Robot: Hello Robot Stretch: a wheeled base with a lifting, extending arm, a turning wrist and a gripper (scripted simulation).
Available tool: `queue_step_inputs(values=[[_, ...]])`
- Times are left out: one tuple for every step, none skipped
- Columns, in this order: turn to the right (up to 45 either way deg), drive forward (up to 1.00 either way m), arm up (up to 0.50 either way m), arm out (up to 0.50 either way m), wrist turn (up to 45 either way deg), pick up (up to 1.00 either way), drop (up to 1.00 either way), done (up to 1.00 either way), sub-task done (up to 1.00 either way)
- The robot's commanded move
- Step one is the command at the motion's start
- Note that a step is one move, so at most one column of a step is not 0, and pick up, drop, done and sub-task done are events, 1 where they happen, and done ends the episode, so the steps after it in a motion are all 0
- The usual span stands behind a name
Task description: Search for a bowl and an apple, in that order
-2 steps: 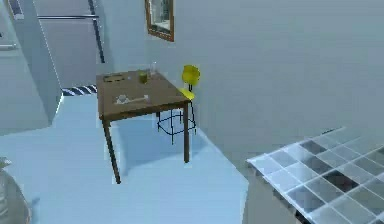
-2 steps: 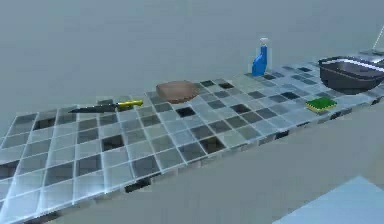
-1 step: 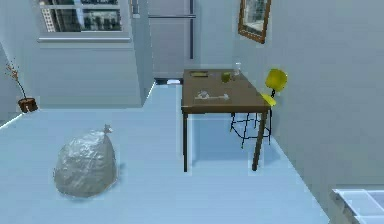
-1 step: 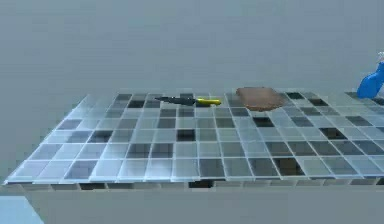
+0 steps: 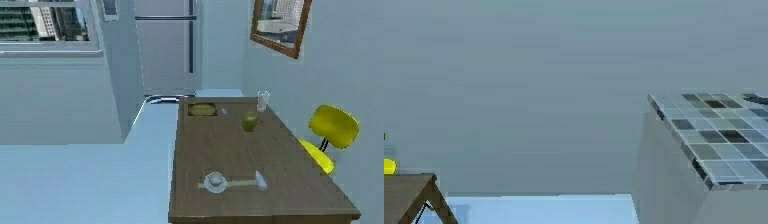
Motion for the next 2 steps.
queue_step_inputs(values=[[-6.0, 0.0, 0.0, 0.0, 0.0, 0.0, 0.0, 0.0, 0.0], [0.0, 0.15, 0.0, 0.0, 0.0, 0.0, 0.0, 0.0, 0.0]])
